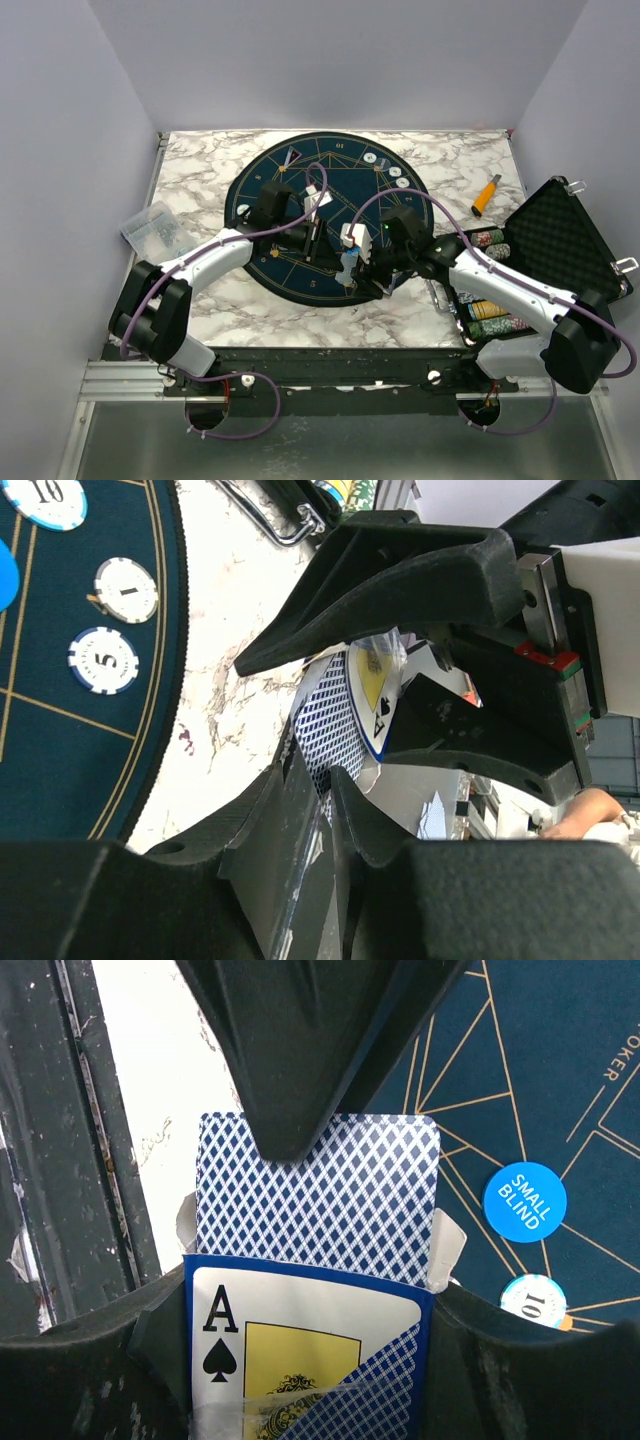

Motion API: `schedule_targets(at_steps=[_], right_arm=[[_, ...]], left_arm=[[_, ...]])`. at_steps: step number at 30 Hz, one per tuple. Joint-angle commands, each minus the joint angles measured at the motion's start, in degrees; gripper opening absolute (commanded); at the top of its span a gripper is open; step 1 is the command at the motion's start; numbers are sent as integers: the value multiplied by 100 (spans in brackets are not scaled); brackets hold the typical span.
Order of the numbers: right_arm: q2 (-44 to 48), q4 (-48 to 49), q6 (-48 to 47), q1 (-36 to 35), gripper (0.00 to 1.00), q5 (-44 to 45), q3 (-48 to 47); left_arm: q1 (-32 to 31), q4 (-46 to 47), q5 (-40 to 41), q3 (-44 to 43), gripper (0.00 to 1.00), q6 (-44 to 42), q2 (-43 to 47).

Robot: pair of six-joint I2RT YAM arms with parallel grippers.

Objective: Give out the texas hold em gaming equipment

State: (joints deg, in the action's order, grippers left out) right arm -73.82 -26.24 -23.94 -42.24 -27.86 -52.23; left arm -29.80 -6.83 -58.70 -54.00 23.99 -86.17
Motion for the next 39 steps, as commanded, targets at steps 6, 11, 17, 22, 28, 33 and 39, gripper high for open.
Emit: schedule_targets(at_steps=[6, 11, 17, 22, 28, 33, 39], right_arm=[[155, 152, 161, 25, 1, -117, 84], [21, 161, 287, 29, 1, -230, 158], [-264, -23, 420, 47, 1, -192, 102], [-485, -215, 352, 43, 1, -265, -31], [-449, -204, 403, 48, 1, -245, -113], [-487, -242, 409, 49, 1, -240, -147], [-533, -261, 432, 45, 1, -160, -198]], left_arm=[[251, -251, 69, -98, 27, -316, 167], [284, -225, -12, -176, 19, -305, 7], [440, 495, -432, 65, 53, 128, 4], [343, 630, -576, -8, 69, 460, -270], [51, 651, -485, -7, 67, 648, -751], [-68, 1076, -736, 47, 61, 962, -961], [-259, 1451, -906, 74, 60, 1268, -1131]])
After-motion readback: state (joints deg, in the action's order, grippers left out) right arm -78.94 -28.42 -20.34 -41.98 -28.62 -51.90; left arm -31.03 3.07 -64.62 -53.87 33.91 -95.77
